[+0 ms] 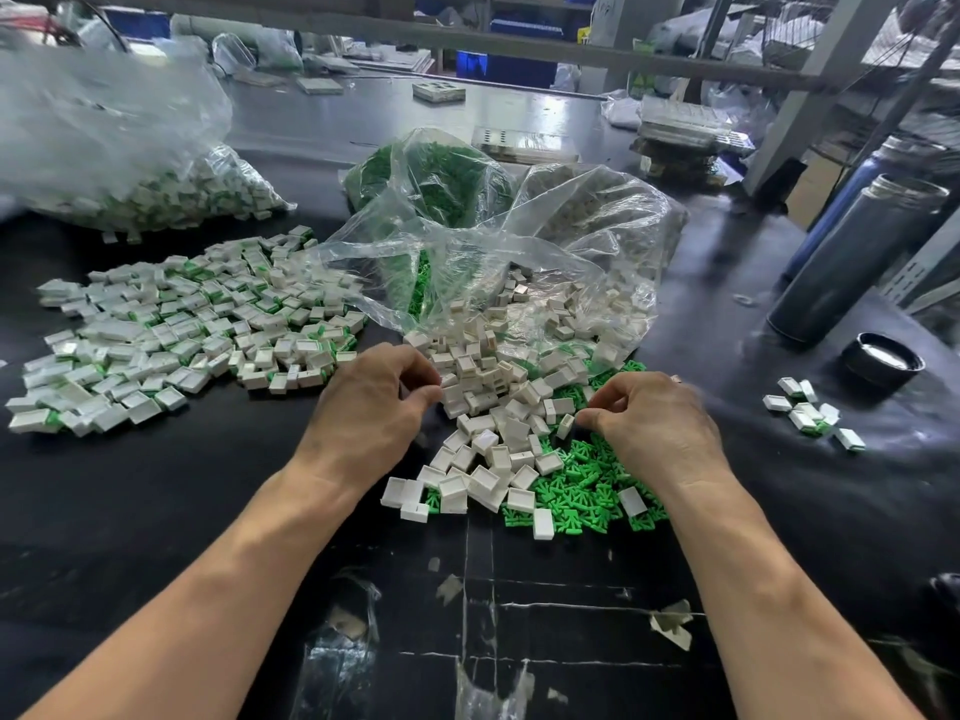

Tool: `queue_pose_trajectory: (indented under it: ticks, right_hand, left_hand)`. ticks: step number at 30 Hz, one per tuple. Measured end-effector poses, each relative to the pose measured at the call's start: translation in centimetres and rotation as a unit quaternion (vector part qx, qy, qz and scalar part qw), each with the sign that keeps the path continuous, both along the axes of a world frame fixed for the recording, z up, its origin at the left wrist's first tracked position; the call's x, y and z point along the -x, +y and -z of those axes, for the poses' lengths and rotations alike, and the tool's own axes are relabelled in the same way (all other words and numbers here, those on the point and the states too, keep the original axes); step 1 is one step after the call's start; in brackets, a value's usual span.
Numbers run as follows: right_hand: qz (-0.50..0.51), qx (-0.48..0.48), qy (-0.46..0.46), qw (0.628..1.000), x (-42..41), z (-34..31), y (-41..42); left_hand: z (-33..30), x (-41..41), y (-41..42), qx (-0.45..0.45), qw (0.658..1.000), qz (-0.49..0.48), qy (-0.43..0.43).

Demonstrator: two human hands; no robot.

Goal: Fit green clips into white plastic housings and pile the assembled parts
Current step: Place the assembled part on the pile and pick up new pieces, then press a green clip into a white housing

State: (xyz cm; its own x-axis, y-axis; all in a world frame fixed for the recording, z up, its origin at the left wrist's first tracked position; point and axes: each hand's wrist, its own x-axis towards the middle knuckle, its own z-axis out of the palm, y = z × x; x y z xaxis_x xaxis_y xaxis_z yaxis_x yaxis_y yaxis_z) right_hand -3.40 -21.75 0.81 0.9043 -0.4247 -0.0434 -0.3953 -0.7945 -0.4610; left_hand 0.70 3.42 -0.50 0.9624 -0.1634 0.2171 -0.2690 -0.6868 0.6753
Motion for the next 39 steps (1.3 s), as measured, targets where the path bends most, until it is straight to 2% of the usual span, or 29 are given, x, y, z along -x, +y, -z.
queue_pose_trajectory:
  ticks: [12,19,22,35,39]
  right_hand:
    - [-0.008,0.036,-0.045,0.998,0.1,0.2,0.5]
    - [-0.002,-0.094,-0.177,0.980,0.3,0.2,0.8]
    - [-0.007,-0.142,-0.189,0.972,0.4,0.4,1.0]
    - [-0.047,-0.236,-0.244,0.939,0.5,0.5,2.2]
    - [-0.051,-0.276,-0.248,0.927,0.4,0.8,2.3]
  left_hand:
    - [0.3,0.1,-0.9,-0.070,0.997,0.039,-0.013]
    - [0.7,-0.2,-0.9,0.000,0.999,0.013,0.053]
    - [0.8,-0.3,-0.8,0.017,0.998,0.010,0.065]
    - [0.3,-0.2,-0.8,0.018,0.996,0.004,0.085]
    - [-0.3,0.1,-0.6,0.068,0.996,0.004,0.057]
